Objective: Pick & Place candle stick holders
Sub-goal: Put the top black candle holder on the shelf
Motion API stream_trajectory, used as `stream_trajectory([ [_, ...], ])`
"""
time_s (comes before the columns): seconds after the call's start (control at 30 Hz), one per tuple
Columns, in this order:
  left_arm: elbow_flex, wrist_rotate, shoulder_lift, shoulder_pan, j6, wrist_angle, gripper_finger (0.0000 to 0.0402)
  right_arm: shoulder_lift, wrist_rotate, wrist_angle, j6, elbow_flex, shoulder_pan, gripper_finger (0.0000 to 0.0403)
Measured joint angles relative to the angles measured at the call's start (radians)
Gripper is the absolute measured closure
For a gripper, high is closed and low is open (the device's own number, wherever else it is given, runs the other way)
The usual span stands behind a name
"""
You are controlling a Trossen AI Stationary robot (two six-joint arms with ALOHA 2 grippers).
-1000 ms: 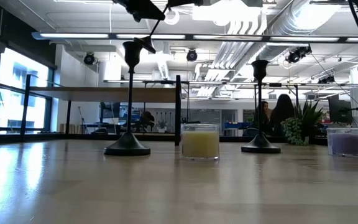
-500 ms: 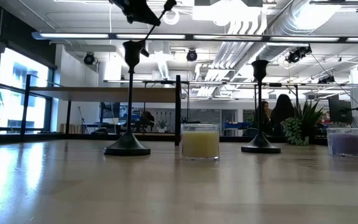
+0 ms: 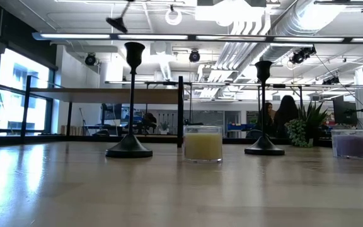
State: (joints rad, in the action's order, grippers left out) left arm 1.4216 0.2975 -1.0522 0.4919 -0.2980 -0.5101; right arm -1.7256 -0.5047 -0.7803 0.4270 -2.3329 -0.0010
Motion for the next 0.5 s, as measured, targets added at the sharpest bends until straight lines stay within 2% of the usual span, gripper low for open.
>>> stream_trajectory([
  [0.13,0.0,0.058,0.054,0.01,0.061,0.089,0.0396,0.0,0.03,0.056,0.031,0.0,0.028,0.0113],
  [0.27,0.0,0.056,0.094,0.097,0.142,0.126,0.0396,0.013,0.039,0.096,0.083,0.0,0.064,0.0124],
  [0.4,-0.013,0.008,0.121,0.242,0.252,0.105,0.0396,0.04,0.008,0.105,0.105,0.0,0.087,0.014],
  [0.5,-0.057,-0.086,0.142,0.367,0.33,0.106,0.0396,0.061,-0.011,0.102,0.106,0.0,0.097,0.0149],
])
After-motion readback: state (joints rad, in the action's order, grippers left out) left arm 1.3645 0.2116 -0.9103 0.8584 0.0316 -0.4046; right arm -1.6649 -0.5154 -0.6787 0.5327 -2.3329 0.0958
